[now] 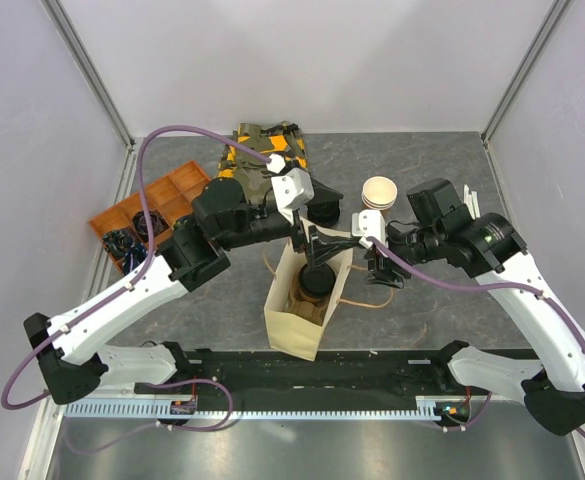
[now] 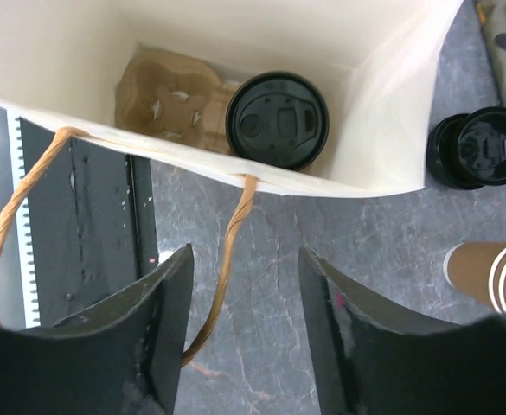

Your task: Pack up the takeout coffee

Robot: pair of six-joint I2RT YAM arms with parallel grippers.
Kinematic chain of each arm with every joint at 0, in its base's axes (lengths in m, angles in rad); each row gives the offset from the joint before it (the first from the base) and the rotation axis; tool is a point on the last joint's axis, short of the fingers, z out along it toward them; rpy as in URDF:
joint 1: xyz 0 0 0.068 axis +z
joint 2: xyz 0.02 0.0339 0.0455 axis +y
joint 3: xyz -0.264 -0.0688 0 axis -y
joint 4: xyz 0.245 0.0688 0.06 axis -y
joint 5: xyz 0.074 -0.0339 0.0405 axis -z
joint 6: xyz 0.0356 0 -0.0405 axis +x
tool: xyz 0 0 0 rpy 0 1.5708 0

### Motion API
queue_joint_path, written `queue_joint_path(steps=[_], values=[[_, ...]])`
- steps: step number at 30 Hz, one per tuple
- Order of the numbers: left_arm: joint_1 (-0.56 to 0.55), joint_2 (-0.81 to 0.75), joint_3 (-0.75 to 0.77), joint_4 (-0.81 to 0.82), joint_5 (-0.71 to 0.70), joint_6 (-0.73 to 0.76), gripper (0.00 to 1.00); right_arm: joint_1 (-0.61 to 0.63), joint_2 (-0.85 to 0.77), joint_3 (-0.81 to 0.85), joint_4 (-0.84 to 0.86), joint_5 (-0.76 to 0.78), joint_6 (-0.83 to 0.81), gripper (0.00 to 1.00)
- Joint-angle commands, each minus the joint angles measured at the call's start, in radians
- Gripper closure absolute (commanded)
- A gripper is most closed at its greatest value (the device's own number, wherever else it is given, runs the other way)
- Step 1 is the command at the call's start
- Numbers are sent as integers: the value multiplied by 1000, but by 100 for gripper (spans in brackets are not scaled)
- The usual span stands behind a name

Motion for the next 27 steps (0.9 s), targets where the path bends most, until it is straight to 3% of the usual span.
queue_joint_path(steps=[1, 9, 10, 11, 12, 22, 27], values=[[31, -21, 61, 7, -121, 60, 0, 14, -3, 45, 20, -12, 8, 38], [85, -29, 55, -27, -198, 125, 0, 33, 3, 68, 78, -10, 63, 17], [94, -28, 54, -27, -210, 123, 0, 33, 3, 72, 91, -7, 79, 14], [115, -29, 55, -30, -208, 122, 0, 36, 3, 83, 121, -6, 97, 4], [123, -28, 54, -30, -213, 119, 0, 37, 3, 89, 140, -4, 129, 2], [250, -46, 34, -50, -284, 99, 0, 37, 24, 186, 486, 105, 457, 2], [362, -63, 2, -102, -279, -1, 0, 36, 66, 209, 536, 397, 580, 2]])
